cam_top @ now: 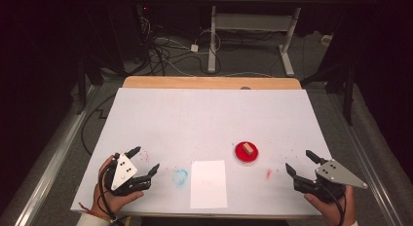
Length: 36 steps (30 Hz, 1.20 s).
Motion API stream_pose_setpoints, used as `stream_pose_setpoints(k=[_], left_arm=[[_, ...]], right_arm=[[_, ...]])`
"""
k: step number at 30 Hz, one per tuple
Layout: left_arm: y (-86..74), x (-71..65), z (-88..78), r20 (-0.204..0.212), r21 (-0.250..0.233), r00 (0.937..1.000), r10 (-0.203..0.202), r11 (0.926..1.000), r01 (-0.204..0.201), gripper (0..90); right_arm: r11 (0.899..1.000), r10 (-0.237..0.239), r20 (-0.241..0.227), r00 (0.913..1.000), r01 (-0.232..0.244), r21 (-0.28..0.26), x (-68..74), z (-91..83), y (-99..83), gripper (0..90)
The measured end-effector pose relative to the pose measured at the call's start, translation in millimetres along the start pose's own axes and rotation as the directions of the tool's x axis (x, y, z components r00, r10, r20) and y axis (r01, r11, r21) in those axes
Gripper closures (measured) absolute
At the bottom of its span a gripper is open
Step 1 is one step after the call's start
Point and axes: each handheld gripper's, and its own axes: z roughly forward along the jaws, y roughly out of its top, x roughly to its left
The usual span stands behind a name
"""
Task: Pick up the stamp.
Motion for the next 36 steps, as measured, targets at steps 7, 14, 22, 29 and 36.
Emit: stream_pose_setpoints(k=[7,14,22,29,36], left_arm=[[-8.6,9.6,4.5,0.002,0.039,0.9994,-0.035,0.9986,0.035,20.6],[-10.1,9.5,-1.5,0.010,0.021,0.9991,-0.042,0.9989,0.042,19.3],[-10.8,9.5,-1.0,0.016,0.039,0.9989,-0.044,0.9983,0.043,18.6],[-12.2,11.0,-0.5,0.020,0.050,0.9987,-0.047,0.9977,0.046,18.9],[-12.6,11.9,-1.4,0.020,0.047,0.9987,-0.047,0.9978,0.046,18.9]], right_arm=[[0.999,-0.005,-0.005,1.0000,0.005,0.035,-1.6,4.2,4.4,24.4],[0.993,-0.045,-0.070,0.9965,0.052,0.103,-2.0,9.3,21.6,24.2],[0.976,-0.005,-0.109,0.9941,0.029,0.217,-9.4,33.7,58.7,25.2],[0.926,-0.056,-0.172,0.9834,0.116,0.359,2.7,65.8,95.6,31.6],[0.862,-0.068,-0.233,0.9702,0.174,0.476,24.6,102.4,105.9,32.8]])
